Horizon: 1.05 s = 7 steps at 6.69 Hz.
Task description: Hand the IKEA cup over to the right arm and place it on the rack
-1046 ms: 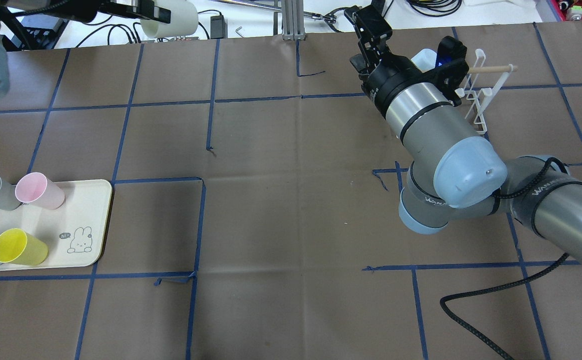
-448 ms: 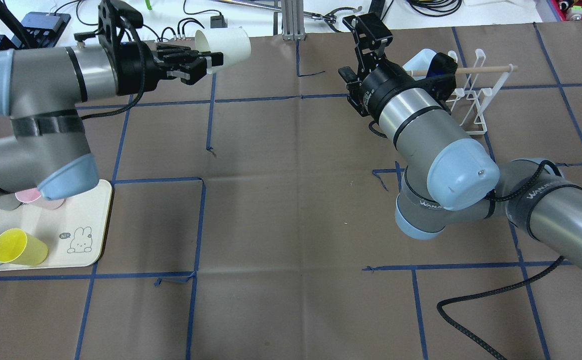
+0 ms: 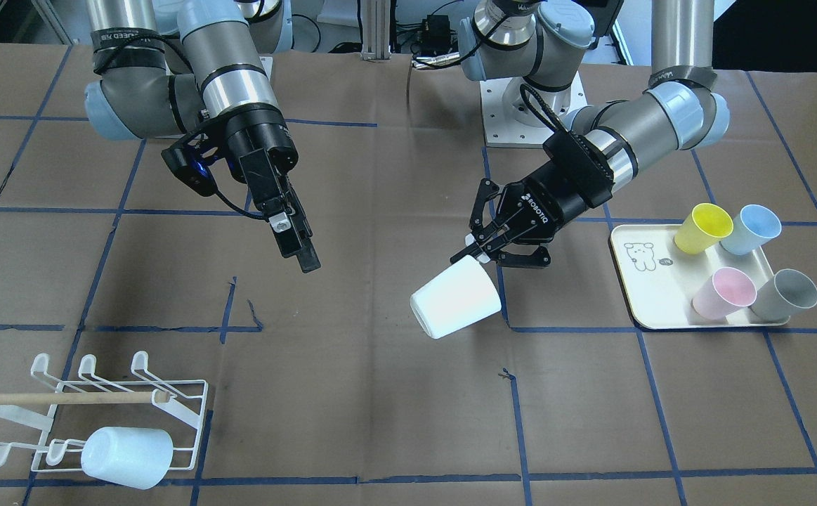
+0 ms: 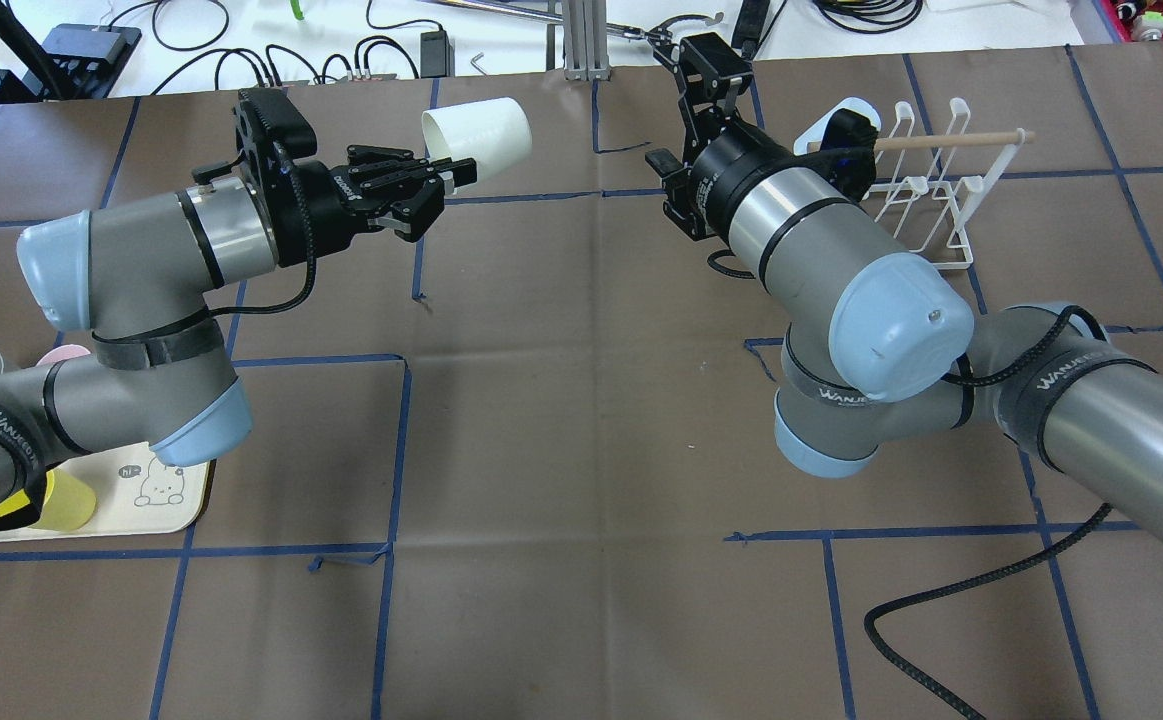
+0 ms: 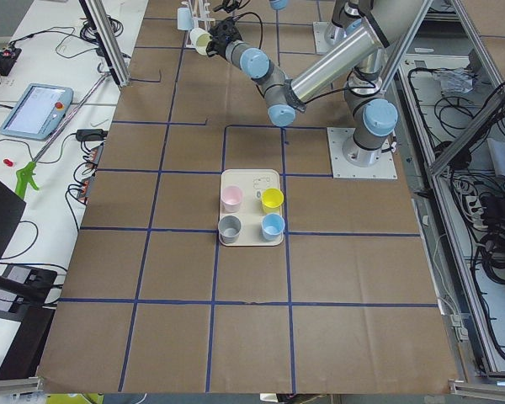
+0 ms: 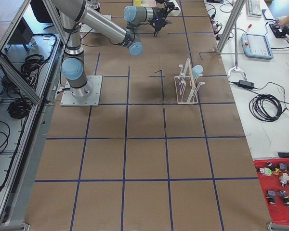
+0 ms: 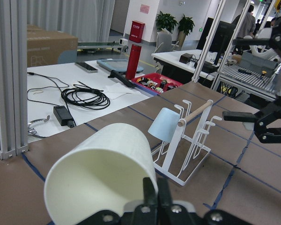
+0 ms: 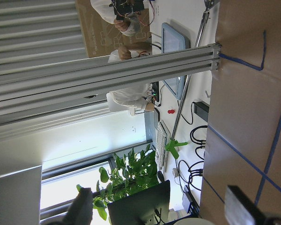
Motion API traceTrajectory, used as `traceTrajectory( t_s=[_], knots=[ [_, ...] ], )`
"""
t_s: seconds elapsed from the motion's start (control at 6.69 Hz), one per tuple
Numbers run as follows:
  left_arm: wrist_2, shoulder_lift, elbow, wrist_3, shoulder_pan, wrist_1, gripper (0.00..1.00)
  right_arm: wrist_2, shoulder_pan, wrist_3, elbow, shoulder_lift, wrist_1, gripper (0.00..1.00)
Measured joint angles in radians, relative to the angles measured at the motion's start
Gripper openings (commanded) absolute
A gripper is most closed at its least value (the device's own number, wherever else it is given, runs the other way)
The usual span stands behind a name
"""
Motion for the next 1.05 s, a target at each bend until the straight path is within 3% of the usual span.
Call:
traceTrajectory(
  t_s=[0.3, 1.05],
  knots=[
    [-0.004, 0.005, -0.005, -0.168, -0.017, 0.110, 0.11, 0.002, 0.018, 0.022, -0.008, -0.001, 0.066, 1.00],
    [0.012, 0.011, -0.006, -0.217, -0.075, 0.129, 0.12, 0.001, 0.084, 0.011, -0.050, 0.001, 0.131, 1.00]
  ],
)
